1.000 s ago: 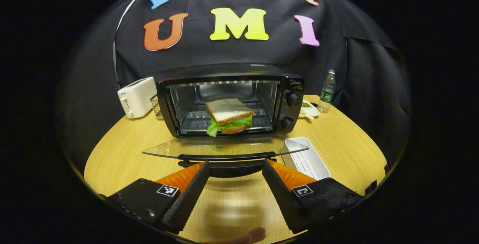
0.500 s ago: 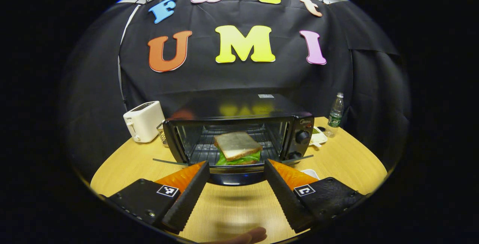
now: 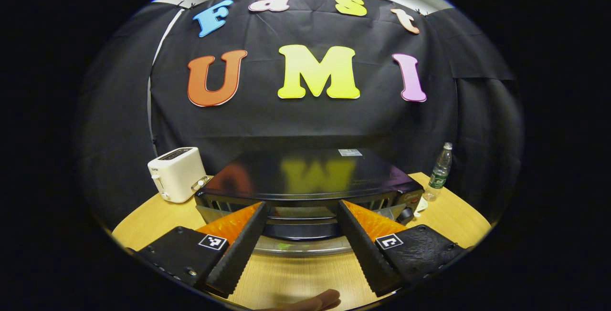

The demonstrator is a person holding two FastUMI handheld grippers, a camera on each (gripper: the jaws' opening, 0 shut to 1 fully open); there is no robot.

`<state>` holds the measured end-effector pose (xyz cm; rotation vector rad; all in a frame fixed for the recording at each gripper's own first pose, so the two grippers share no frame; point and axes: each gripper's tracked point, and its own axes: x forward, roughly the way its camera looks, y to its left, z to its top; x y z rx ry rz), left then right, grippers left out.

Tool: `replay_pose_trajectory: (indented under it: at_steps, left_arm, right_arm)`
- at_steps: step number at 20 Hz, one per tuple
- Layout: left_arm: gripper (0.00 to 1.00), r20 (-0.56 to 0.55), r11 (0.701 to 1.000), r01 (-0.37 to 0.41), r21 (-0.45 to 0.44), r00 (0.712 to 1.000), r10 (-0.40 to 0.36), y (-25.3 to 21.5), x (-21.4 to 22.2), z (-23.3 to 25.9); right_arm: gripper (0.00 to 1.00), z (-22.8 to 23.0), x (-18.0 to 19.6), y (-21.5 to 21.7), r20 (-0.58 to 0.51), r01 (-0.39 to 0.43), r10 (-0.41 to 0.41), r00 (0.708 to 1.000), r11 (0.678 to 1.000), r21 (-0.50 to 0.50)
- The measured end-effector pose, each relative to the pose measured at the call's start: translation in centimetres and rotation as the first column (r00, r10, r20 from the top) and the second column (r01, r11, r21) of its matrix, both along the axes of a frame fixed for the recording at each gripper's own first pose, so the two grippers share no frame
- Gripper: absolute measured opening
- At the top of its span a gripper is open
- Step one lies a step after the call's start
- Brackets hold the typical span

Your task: Open the electric oven with the left hand, put the food in, and close the electric oven.

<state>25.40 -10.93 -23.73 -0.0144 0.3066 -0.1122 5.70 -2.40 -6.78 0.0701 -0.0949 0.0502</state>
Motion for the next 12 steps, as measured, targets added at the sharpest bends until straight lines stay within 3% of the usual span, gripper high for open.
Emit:
replay_pose_trajectory:
  at_steps: [1,5,6,7,9,10,11,12]
  left_arm:
    - [0.96,0.005,1.0,-0.008,-0.009,1.0,0.008,0.2,0.1,0.3]
    - [0.95,0.031,0.999,-0.017,-0.038,0.999,0.018,0.8,-1.4,2.2]
    - [0.95,0.037,0.999,-0.015,-0.043,0.999,0.017,1.1,-2.1,2.9]
    - [0.95,0.047,0.999,-0.011,-0.051,0.999,0.013,1.1,-3.0,3.7]
    - [0.94,0.077,0.998,0.001,-0.06,0.997,0.003,1.3,-4.9,5.8]
    - [0.93,0.095,0.998,0.006,-0.062,0.995,0.0,1.4,-6.0,6.8]
    - [0.93,0.113,0.998,0.011,-0.062,0.994,-0.004,1.7,-6.9,7.9]
    - [0.93,0.127,0.998,0.016,-0.06,0.992,-0.009,2.0,-7.8,9.1]
  right_arm:
    - [1.0,0.0,-0.2,-0.1,-0.001,0.003,-0.003,1.0,1.0,0.001]
    - [1.0,-0.2,-0.7,-1.1,-0.01,0.028,-0.028,1.0,1.0,0.003]
    - [0.89,-0.3,-0.9,-1.2,-0.013,0.031,-0.031,0.999,1.0,0.004]
    - [1.0,-0.4,-1.2,-1.2,-0.017,0.03,-0.03,0.999,1.0,0.005]
    - [1.0,-0.4,-1.6,-1.2,-0.022,0.029,-0.029,0.999,1.0,0.008]
    - [0.89,-0.3,-1.8,-1.2,-0.021,0.028,-0.028,0.999,1.0,0.008]
    - [1.0,-0.2,-2.2,-1.3,-0.019,0.029,-0.029,0.999,1.0,0.008]
    - [1.0,-0.2,-2.5,-1.3,-0.018,0.028,-0.028,0.999,1.0,0.007]
